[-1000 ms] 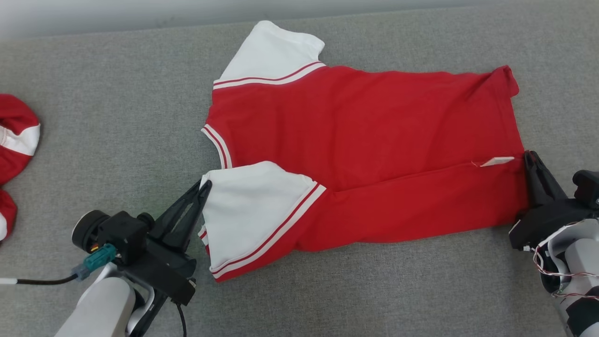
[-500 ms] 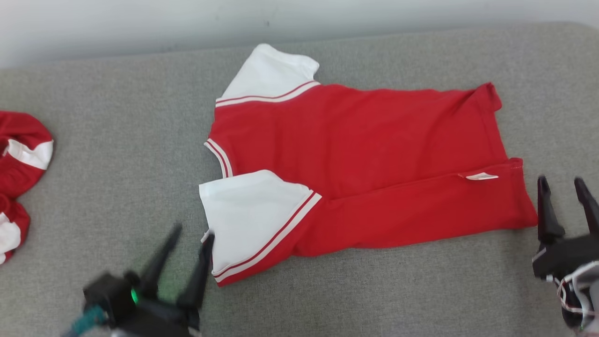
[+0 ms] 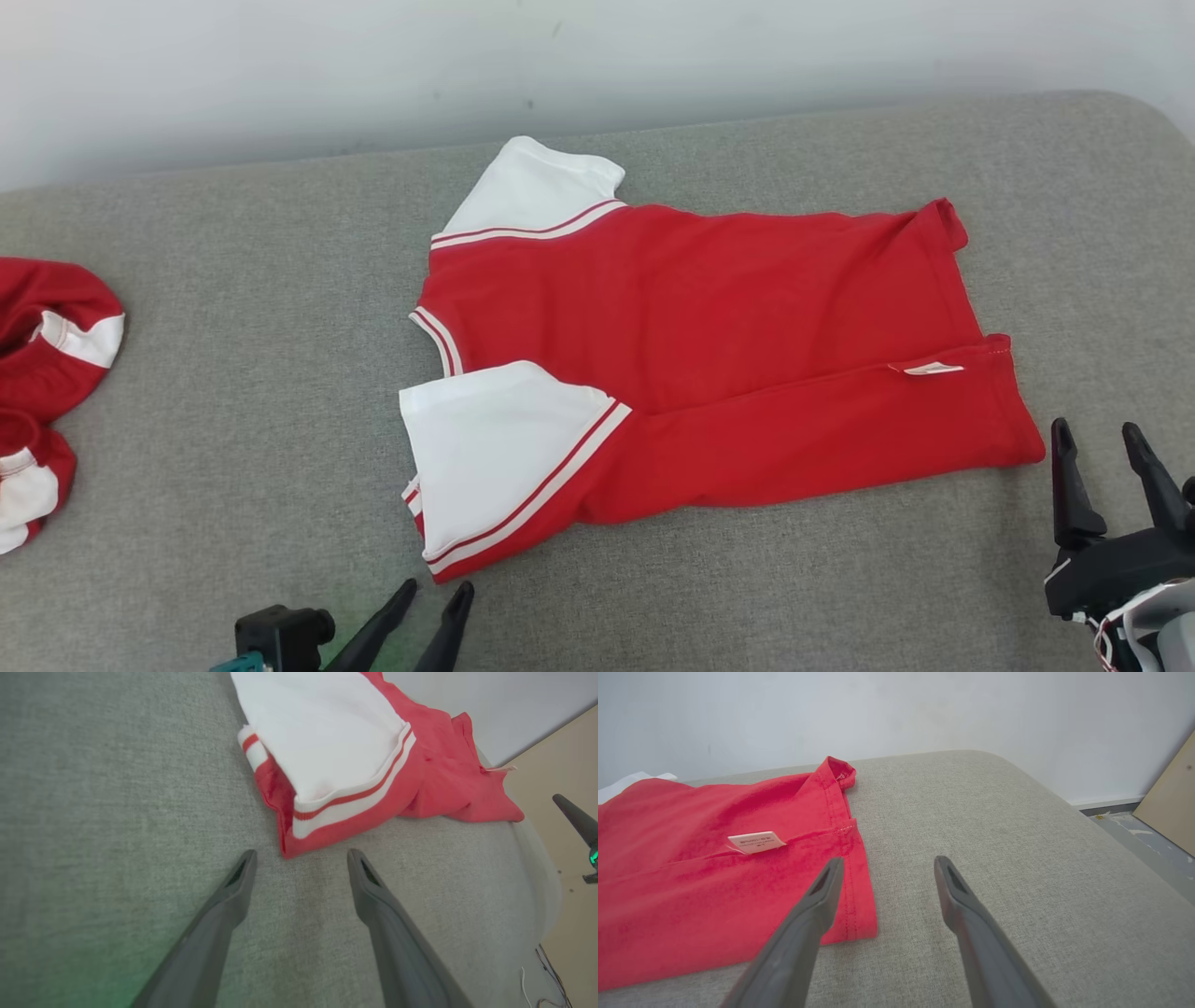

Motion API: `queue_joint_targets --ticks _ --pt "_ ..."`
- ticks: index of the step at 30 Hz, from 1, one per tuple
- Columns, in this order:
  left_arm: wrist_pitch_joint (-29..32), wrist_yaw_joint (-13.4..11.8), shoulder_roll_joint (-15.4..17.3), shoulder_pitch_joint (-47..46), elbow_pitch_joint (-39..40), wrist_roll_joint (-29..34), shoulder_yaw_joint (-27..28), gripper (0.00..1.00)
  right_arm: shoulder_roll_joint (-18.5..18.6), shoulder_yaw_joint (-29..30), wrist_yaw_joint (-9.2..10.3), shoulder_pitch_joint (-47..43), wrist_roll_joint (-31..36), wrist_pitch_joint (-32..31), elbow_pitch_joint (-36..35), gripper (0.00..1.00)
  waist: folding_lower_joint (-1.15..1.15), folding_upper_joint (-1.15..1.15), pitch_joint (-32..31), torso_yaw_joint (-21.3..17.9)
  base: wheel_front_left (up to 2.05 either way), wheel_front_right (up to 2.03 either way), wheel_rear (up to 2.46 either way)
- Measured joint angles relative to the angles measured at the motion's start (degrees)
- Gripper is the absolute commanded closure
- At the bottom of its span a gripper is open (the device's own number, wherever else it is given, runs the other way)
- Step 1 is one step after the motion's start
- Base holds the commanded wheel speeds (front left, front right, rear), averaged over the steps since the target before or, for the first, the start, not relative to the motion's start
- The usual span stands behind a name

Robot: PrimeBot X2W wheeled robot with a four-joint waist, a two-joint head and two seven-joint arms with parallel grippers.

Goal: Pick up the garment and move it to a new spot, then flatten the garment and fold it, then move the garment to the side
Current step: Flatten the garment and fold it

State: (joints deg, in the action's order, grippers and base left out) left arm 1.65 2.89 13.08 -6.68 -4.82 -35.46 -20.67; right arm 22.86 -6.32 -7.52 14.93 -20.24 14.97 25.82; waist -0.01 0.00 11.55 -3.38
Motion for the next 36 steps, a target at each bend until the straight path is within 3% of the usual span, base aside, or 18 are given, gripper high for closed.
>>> queue_joint_targets --ticks 5,8,9,11,13,14,27,28,29,30,31,32,34,36 --pt "0.9 -2.6 0.0 -0.3 -0.6 0.0 1.1 0.00 0.1 -0.7 0.00 0.1 -0.5 0.0 -0.1 0.00 0.00 0.00 0.4 -0.4 0.00 0.00 0.00" --pt "1.3 -2.4 -0.4 -1.4 -1.8 -0.3 1.0 0.00 0.2 -1.1 0.00 0.2 -0.7 0.0 0.0 0.00 0.01 0.00 0.8 -0.4 0.00 0.00 0.00" --pt "1.4 -2.3 -0.5 -1.9 -2.2 -0.4 0.9 0.05 0.3 -1.2 0.00 0.3 -0.8 0.0 0.1 0.00 0.01 0.00 0.9 -0.4 0.00 0.00 0.00" --pt "2.5 -1.9 -0.6 -2.8 -3.0 -0.6 0.2 0.36 0.5 -1.4 0.00 0.8 -0.9 0.0 0.4 0.00 0.01 0.00 1.1 -0.4 0.00 0.00 0.00" --pt "3.4 -1.5 -0.8 -3.5 -4.0 -0.9 -0.1 0.84 0.7 -2.0 0.00 1.1 -1.3 0.0 0.9 0.00 0.01 0.00 1.3 -0.4 0.00 0.00 0.00" --pt "4.1 -1.5 -0.8 -3.8 -4.5 -1.1 -0.3 1.00 0.7 -2.5 0.00 1.3 -1.7 0.0 1.4 0.00 0.01 0.00 1.3 -0.4 0.00 0.00 0.00" --pt "4.5 -0.2 -0.3 -5.0 -5.8 -1.8 -1.0 1.00 0.6 -11.4 0.00 6.5 -12.5 0.0 10.7 0.00 0.02 0.00 1.5 0.1 0.00 0.00 0.00" --pt "4.4 -0.2 -0.2 -5.0 -5.7 -1.7 -1.0 1.00 0.7 -11.8 0.00 6.9 -13.0 0.0 11.4 0.07 0.02 0.00 1.5 0.2 0.00 0.00 0.00" --pt "4.4 -0.2 -0.1 -5.0 -5.7 -1.7 -1.1 1.00 0.7 -11.9 0.00 7.3 -14.0 0.0 12.5 0.34 0.02 0.00 1.5 0.3 0.00 0.00 0.00" --pt "4.4 -0.2 0.0 -5.1 -5.6 -1.7 -1.2 1.00 0.6 -12.4 0.00 7.6 -15.1 0.0 13.6 0.34 0.02 0.00 1.5 0.4 0.00 0.00 0.00" --pt "4.3 -0.1 0.0 -5.1 -5.5 -1.6 -1.3 1.00 0.7 -13.3 0.00 7.8 -15.7 0.0 14.7 0.51 0.02 0.00 1.5 0.6 0.00 0.00 0.00" --pt "4.3 0.0 0.1 -5.1 -5.4 -1.6 -1.3 1.00 0.7 -14.5 0.00 7.9 -16.3 0.1 15.5 0.57 0.02 0.00 1.4 0.7 0.00 0.00 0.00" --pt "4.3 0.0 0.3 -5.1 -5.3 -1.6 -1.4 1.00 0.9 -16.2 0.00 8.5 -18.3 0.2 16.2 1.00 0.02 0.00 1.4 0.8 0.00 0.00 0.00" --pt "4.3 0.0 0.4 -5.1 -5.2 -1.6 -1.5 1.00 1.1 -17.0 0.00 8.9 -18.8 0.2 16.4 1.00 0.02 0.00 1.4 0.8 0.00 0.00 0.00"
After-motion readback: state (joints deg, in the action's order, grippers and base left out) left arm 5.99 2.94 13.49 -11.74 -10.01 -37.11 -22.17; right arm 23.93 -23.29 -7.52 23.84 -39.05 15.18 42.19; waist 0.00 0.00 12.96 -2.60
